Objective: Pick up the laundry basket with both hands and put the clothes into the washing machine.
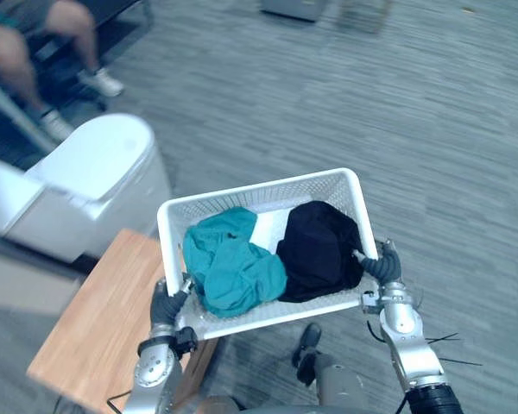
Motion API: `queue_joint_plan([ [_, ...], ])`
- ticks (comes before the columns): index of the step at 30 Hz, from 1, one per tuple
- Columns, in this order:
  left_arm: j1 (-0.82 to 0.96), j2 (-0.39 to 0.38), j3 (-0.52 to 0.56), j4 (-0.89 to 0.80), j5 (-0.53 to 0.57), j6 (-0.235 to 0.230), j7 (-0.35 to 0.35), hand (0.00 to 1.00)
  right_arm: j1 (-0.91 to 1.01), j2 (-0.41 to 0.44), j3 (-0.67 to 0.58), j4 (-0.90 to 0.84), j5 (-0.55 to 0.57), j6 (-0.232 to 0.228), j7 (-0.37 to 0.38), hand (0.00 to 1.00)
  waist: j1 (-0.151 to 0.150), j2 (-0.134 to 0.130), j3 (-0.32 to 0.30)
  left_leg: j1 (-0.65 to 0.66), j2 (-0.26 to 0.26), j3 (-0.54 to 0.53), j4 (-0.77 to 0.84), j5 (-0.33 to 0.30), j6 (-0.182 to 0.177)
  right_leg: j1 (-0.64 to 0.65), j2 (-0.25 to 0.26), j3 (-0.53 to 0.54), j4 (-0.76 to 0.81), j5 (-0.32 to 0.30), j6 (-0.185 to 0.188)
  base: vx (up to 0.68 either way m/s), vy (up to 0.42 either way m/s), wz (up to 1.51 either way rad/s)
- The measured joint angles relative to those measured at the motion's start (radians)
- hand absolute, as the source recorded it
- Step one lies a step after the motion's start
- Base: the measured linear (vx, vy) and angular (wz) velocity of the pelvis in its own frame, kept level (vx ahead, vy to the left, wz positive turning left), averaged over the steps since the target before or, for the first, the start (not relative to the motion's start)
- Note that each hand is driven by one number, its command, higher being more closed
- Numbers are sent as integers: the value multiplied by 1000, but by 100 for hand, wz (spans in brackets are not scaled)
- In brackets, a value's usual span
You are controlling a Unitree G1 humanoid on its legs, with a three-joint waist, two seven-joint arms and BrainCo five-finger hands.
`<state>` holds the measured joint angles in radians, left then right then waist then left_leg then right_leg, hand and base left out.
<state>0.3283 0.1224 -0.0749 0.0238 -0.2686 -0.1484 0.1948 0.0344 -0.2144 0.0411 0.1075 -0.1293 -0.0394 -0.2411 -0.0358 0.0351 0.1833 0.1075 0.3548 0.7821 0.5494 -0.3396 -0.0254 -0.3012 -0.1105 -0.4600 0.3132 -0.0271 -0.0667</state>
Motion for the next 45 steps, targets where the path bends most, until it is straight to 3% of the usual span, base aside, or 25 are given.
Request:
queue_joint_plan([
  [1,23,-17,-7,5,-9,8,0,100,1,-19,6,4,1,1,3,100,13,16,-2,-84,39,-187,195,9,53,24,36,44,0,-20,-6,211,-76,-143],
  [2,34,-36,-17,5,-14,6,0,100,2,-43,8,3,2,0,3,100,35,29,0,-167,-17,-369,284,-17,6,42,62,86,-6,-29,-10,218,-14,-144],
  [3,33,-40,-20,6,-15,6,0,100,2,-48,7,3,2,0,3,100,39,32,4,-204,-49,-430,296,-24,-6,53,67,98,-13,-29,-10,223,71,-118],
  [7,35,-37,-28,28,-14,7,-1,100,22,-53,7,1,3,0,7,100,66,28,13,-385,-239,-657,24,-8,-27,163,75,164,-114,-35,-3,230,102,-71],
  [9,41,-41,-26,30,-14,7,-2,100,27,-49,11,-2,3,0,7,100,100,33,11,-386,-258,-664,-120,96,-39,207,96,206,-184,-35,18,289,140,-100],
  [10,47,-29,-20,22,-13,5,-2,100,35,-44,18,-19,3,0,6,100,122,29,2,-372,-268,-648,-156,133,8,208,99,248,-183,-39,39,349,127,-67],
  [13,30,-25,-11,26,-10,9,-6,100,31,-29,16,-14,3,-1,4,100,109,6,1,-365,-293,-628,-119,103,68,190,57,272,-100,-82,104,336,166,-20],
  [14,36,-19,-8,26,-6,10,-12,100,37,-18,16,-10,2,-1,5,100,107,-12,3,-332,-313,-604,-123,80,100,151,18,281,47,-133,128,416,223,-10],
  [15,43,-18,-6,27,-6,14,-15,100,38,-6,12,3,1,-1,7,100,102,-23,9,-280,-340,-590,-122,58,120,83,-36,287,271,-139,128,366,179,-5],
  [18,46,6,-10,27,5,22,-16,100,36,18,7,67,1,-1,7,100,90,-25,11,-119,-364,-594,-167,13,147,10,-145,195,609,-144,75,480,98,10],
  [22,25,34,-13,24,5,19,-15,100,16,28,5,67,1,-7,7,100,55,-22,6,-29,-337,-624,-277,2,126,-85,-141,98,470,-189,79,470,-36,14],
  [24,-6,41,-27,28,5,29,-15,100,10,14,-5,67,3,-7,6,100,47,5,21,33,-295,-627,-331,-6,91,-127,-82,88,244,-149,93,525,-110,-2],
  [26,-40,56,-34,31,18,33,-14,100,11,9,-9,66,19,-7,3,100,32,-12,16,137,-280,-615,-397,-9,20,-125,-11,107,-188,70,113,601,-157,-5],
  [27,-43,60,-35,30,27,33,-13,100,11,8,-9,65,23,-7,2,100,25,-21,13,163,-283,-616,-405,-17,7,-126,-5,109,-232,100,86,695,-217,-2],
  [28,-48,69,-43,36,39,33,-12,100,16,10,-9,65,23,-7,2,100,12,-38,0,222,-293,-619,-416,-36,-27,-117,0,133,-267,199,7,773,-212,-28],
  [29,-81,39,-51,65,45,34,-10,100,4,-18,-19,69,24,-6,0,100,19,27,-3,255,-242,-616,-400,-32,-52,-133,49,127,-183,279,-16,783,-201,-44],
  [31,-122,29,-53,69,47,36,-8,100,-6,-22,-38,68,24,-2,0,100,18,45,-6,214,-203,-643,-286,46,-124,-176,73,130,-43,169,-29,886,-269,-53],
  [34,-115,16,-60,71,46,35,-8,100,22,-32,-40,59,24,-2,0,100,10,59,-3,69,-131,-687,165,385,-175,-61,129,142,13,14,-34,707,-184,-28],
  [35,-112,16,-75,72,46,34,-9,100,33,-40,-43,54,33,-1,-2,100,12,75,3,-17,-99,-700,388,368,-178,13,156,142,-24,-7,-29,740,-46,-20],
  [36,-105,16,-81,73,46,34,-9,100,49,-45,-42,38,46,-1,-3,100,28,84,12,-134,-72,-698,645,290,-130,123,188,165,-72,-38,-34,558,8,-20],
  [38,-86,15,-82,73,45,33,-12,100,72,-43,-41,11,61,-2,-4,100,52,83,17,-252,-84,-674,724,196,-46,245,192,197,-137,-62,-18,597,53,-25],
  [40,-72,14,-82,70,44,23,-14,100,74,-43,-40,4,67,-2,-4,100,69,70,27,-389,-115,-643,632,120,-14,344,173,224,-199,-86,13,481,95,-18],
  [43,-67,6,-82,61,45,23,-18,100,73,-51,-40,6,80,-3,-5,100,107,61,27,-523,-224,-648,67,125,-22,459,98,251,-281,-128,81,568,230,-18],
  [44,-66,7,-82,60,46,23,-18,100,72,-50,-40,8,80,-3,-5,100,111,62,26,-532,-240,-661,-120,170,-62,492,85,255,-302,-145,106,620,278,-21],
  [45,-62,11,-81,58,46,24,-18,100,70,-43,-39,19,80,-3,-8,100,131,54,22,-515,-256,-652,-211,349,-53,534,65,275,-327,-173,141,652,278,-21],
])
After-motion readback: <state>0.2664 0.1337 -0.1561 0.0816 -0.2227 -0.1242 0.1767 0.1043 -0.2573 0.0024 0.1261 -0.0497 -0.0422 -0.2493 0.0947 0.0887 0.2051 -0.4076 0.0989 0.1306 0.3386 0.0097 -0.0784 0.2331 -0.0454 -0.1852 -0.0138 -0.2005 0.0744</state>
